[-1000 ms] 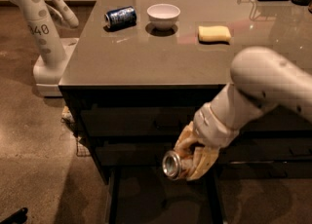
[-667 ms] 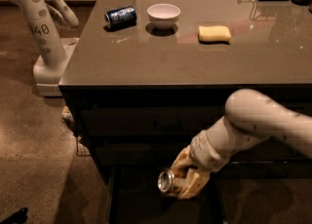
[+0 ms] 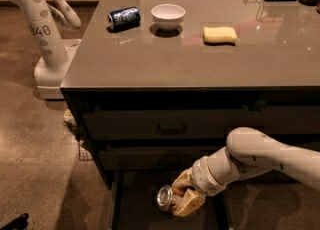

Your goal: Place orange can into bottom drawer

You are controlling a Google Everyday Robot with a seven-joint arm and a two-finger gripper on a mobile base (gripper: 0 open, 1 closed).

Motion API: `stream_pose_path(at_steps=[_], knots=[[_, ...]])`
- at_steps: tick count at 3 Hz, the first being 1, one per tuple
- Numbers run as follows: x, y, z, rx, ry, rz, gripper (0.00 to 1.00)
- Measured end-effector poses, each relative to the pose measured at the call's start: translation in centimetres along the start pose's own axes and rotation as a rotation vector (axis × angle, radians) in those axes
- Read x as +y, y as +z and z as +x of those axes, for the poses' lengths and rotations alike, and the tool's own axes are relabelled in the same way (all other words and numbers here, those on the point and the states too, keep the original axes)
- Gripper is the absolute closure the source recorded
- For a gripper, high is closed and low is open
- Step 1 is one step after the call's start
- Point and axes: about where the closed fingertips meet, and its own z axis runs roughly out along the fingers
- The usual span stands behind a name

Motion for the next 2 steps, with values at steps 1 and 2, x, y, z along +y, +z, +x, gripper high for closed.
stream_pose_path(at_steps=[1,2], knots=[[0.1,-0.1,-0.1,0.001,-0.003,-0.004,1.0],[-0.1,0.9,0.9,-0.008,0.027,-0.004,1.0]])
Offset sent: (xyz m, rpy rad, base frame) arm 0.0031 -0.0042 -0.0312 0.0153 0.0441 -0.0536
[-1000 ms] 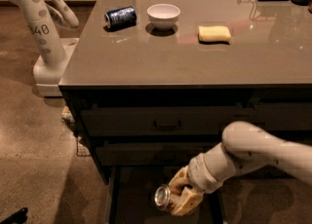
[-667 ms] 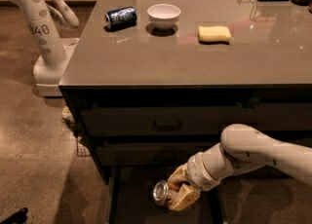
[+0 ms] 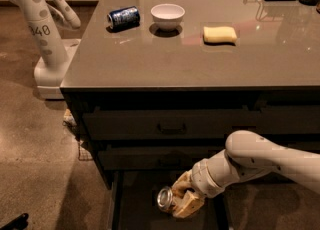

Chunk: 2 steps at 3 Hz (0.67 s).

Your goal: Place orange can into bottom drawer

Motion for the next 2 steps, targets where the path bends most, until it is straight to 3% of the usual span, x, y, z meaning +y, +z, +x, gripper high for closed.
stream_pose_path(at_steps=[2], knots=[[-4.0,9.4,8.5,0.06,0.131,0.0,1.0]])
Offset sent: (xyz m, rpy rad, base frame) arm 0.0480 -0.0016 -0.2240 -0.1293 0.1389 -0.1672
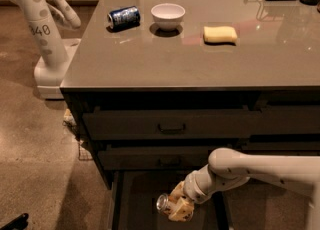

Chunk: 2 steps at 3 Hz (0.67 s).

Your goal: Place orange can into bottom drawer

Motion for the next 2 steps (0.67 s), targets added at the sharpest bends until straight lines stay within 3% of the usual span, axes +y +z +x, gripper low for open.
stream_pose_path(at_steps=[1,2], knots=[[-1.99,6.1,4.1,0.018,0.087,0.031,1.0],[-1.99,6.1,4.1,0.018,0.087,0.031,1.0]])
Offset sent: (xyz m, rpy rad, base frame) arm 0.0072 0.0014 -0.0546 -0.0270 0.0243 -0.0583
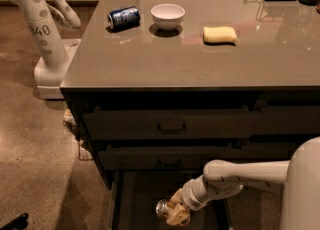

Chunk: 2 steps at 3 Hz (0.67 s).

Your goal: Place orange can into bottom drawer

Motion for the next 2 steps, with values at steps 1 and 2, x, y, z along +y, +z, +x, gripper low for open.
stream_pose_path(at_steps=[1,2], knots=[[-1.2,0.7,1.0,0.021,0.019,0.04,1.0],[-4.4,2.2,3.2,0.047,0.04,0.113,1.0]])
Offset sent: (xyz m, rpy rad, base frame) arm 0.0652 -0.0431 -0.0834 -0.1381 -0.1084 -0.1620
